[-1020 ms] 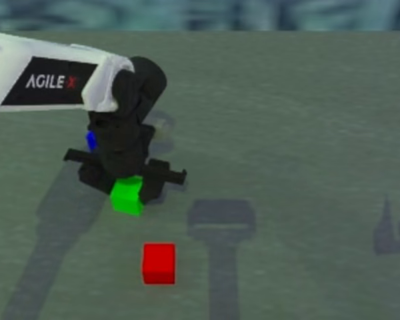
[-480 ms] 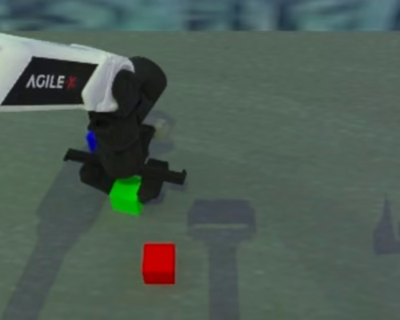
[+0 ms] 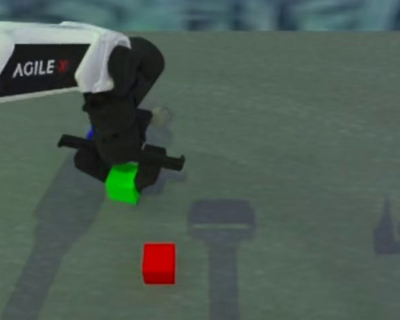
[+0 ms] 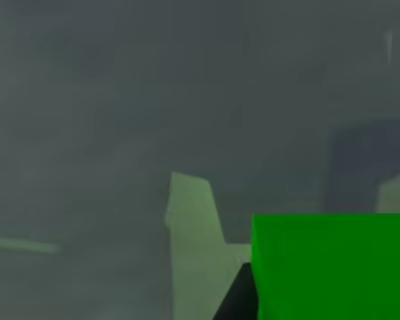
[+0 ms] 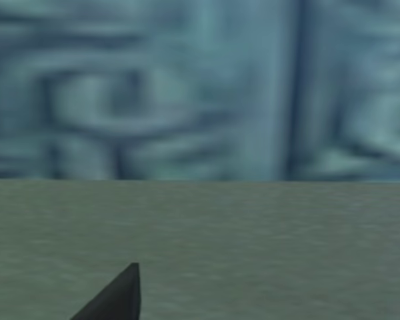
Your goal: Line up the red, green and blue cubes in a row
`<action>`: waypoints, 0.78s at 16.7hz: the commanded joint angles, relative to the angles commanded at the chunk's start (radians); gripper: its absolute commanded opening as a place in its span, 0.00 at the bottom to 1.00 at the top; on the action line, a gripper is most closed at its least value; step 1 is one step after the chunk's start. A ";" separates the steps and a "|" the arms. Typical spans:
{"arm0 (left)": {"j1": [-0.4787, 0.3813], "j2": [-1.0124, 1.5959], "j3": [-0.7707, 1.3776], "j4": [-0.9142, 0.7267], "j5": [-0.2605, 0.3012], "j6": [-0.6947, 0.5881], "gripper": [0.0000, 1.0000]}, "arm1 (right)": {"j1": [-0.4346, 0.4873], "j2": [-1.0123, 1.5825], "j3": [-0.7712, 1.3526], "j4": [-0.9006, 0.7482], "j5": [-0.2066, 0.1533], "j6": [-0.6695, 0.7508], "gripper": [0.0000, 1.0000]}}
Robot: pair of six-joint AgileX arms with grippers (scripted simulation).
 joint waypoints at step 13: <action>-0.075 -0.052 0.080 -0.133 -0.001 -0.111 0.00 | 0.000 0.000 0.000 0.000 0.000 0.000 1.00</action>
